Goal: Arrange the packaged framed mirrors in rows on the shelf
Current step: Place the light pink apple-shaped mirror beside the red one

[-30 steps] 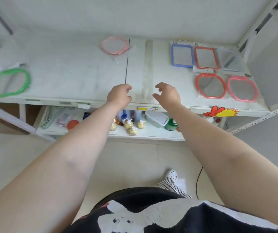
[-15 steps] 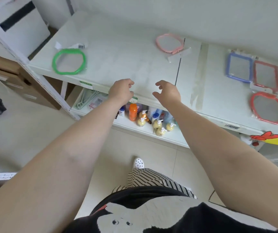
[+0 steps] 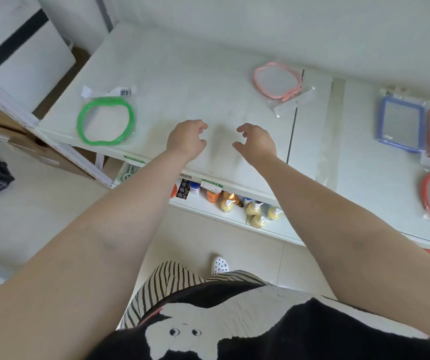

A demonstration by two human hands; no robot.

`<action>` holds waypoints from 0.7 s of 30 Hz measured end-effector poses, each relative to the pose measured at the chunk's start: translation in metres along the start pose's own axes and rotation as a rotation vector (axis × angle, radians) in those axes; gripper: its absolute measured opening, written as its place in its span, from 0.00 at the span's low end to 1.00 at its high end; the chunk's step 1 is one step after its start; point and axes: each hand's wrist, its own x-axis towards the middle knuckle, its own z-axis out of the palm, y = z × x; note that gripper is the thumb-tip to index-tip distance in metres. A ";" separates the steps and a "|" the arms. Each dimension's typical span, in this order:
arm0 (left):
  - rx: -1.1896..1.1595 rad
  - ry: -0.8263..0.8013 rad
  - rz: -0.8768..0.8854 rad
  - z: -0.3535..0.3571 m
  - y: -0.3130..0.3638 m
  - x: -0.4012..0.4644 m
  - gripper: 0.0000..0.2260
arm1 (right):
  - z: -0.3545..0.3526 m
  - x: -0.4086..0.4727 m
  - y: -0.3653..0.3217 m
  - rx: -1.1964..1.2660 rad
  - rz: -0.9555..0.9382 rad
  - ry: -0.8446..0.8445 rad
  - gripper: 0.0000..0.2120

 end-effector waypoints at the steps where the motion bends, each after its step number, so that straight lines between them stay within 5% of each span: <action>1: 0.000 -0.011 0.016 0.000 0.002 0.008 0.20 | 0.000 0.004 0.000 0.003 0.015 0.002 0.20; 21: 0.119 -0.296 0.429 -0.056 -0.030 0.123 0.20 | 0.027 0.010 -0.071 0.126 0.528 0.337 0.20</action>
